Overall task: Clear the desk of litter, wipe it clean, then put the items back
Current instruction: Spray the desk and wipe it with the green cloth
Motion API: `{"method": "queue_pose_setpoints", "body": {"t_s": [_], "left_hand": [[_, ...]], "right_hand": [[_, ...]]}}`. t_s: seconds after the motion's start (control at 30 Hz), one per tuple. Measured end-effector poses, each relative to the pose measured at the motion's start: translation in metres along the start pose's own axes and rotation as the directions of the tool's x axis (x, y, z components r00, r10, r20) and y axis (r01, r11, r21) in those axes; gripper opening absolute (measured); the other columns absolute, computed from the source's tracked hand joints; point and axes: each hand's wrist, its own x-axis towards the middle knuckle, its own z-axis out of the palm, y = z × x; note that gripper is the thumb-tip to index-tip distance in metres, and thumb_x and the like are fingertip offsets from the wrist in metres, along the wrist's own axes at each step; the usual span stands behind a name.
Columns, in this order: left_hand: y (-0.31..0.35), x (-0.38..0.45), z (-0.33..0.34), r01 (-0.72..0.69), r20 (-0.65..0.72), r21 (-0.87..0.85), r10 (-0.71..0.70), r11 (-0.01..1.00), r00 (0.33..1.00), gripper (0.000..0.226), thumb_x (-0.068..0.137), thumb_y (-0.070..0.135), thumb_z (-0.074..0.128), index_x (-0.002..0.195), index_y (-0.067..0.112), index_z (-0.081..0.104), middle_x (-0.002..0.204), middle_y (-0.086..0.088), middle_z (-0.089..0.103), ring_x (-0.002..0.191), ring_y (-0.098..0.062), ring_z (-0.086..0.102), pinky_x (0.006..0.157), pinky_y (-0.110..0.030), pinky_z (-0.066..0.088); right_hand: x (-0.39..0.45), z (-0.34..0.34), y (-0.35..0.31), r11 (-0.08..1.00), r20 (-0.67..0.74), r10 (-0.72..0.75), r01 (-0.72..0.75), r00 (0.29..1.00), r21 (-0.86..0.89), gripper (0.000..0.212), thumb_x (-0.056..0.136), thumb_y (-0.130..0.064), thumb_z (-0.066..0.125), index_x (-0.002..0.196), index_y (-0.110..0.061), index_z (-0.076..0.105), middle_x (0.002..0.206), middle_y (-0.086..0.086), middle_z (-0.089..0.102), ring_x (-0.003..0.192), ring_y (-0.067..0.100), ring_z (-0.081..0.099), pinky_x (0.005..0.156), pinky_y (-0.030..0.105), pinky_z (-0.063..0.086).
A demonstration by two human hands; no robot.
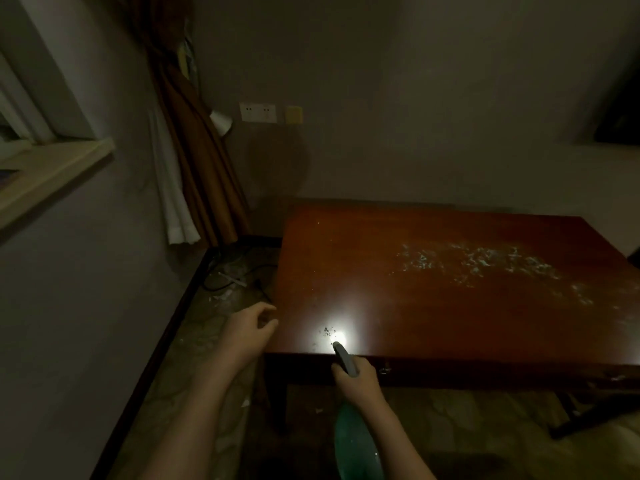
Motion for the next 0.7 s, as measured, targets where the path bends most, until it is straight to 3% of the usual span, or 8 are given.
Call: {"method": "queue_pose_setpoints", "body": {"t_s": [0.13,0.37,0.53,0.7], "left_hand": [[-0.002,-0.011,0.003,0.003,-0.016,0.009,-0.003,1.0,1.0,0.03,0.09,0.015,0.061,0.119,0.011,0.063,0.112,-0.006,0.066,0.092,-0.012,0.058,0.075,-0.018,0.039],[0.005,-0.023,0.015,0.011,0.013,0.012,-0.011,1.0,1.0,0.028,0.09,0.023,0.062,0.117,0.02,0.063,0.111,-0.001,0.066,0.098,-0.016,0.061,0.088,-0.031,0.049],[0.012,-0.03,0.022,-0.003,0.06,0.003,0.003,1.0,0.998,0.03,0.092,0.022,0.059,0.122,0.018,0.06,0.116,-0.001,0.062,0.101,-0.014,0.058,0.082,-0.024,0.045],[0.017,-0.033,0.026,-0.023,0.048,0.015,0.022,1.0,0.999,0.029,0.092,0.018,0.059,0.121,0.014,0.062,0.115,-0.004,0.064,0.097,-0.012,0.056,0.08,-0.021,0.041]], "right_hand": [[-0.008,-0.003,0.01,0.999,-0.019,-0.006,0.005,1.0,-0.045,0.027,0.092,-0.018,0.055,0.068,-0.011,0.048,0.062,0.0,0.046,0.052,0.01,0.039,0.047,0.018,0.03],[-0.023,-0.018,0.026,0.996,-0.032,0.091,-0.092,0.995,-0.021,0.029,0.091,-0.017,0.054,0.064,-0.014,0.046,0.064,0.0,0.046,0.053,0.01,0.041,0.05,0.019,0.033],[-0.029,-0.026,0.034,0.994,0.032,0.094,-0.092,0.995,-0.058,0.02,0.092,-0.018,0.056,0.075,-0.01,0.051,0.066,-0.001,0.045,0.054,0.008,0.041,0.047,0.015,0.03],[-0.035,-0.027,0.033,0.995,-0.082,0.086,-0.082,0.993,0.058,0.032,0.092,-0.01,0.052,0.062,-0.013,0.042,0.06,0.0,0.041,0.051,0.008,0.036,0.04,0.011,0.026]]}}
